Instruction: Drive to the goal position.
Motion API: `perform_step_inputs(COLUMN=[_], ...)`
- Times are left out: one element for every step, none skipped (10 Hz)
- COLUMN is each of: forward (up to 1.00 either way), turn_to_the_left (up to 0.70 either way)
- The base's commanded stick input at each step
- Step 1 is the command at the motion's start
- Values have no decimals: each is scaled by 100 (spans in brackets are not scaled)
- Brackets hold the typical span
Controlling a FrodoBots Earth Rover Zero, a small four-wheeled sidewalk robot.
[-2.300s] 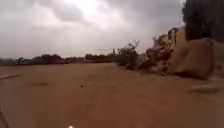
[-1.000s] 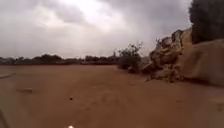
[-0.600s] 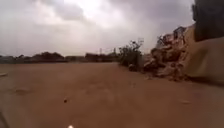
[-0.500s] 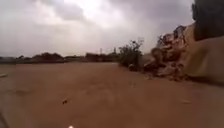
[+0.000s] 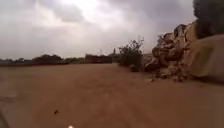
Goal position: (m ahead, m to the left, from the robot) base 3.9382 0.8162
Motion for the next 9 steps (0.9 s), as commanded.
perform_step_inputs(forward=[50, 50, 50, 50, 50, 50, 50, 50, 50], turn_to_the_left=[0, 0, 0, 0, 0, 0, 0, 0, 0])
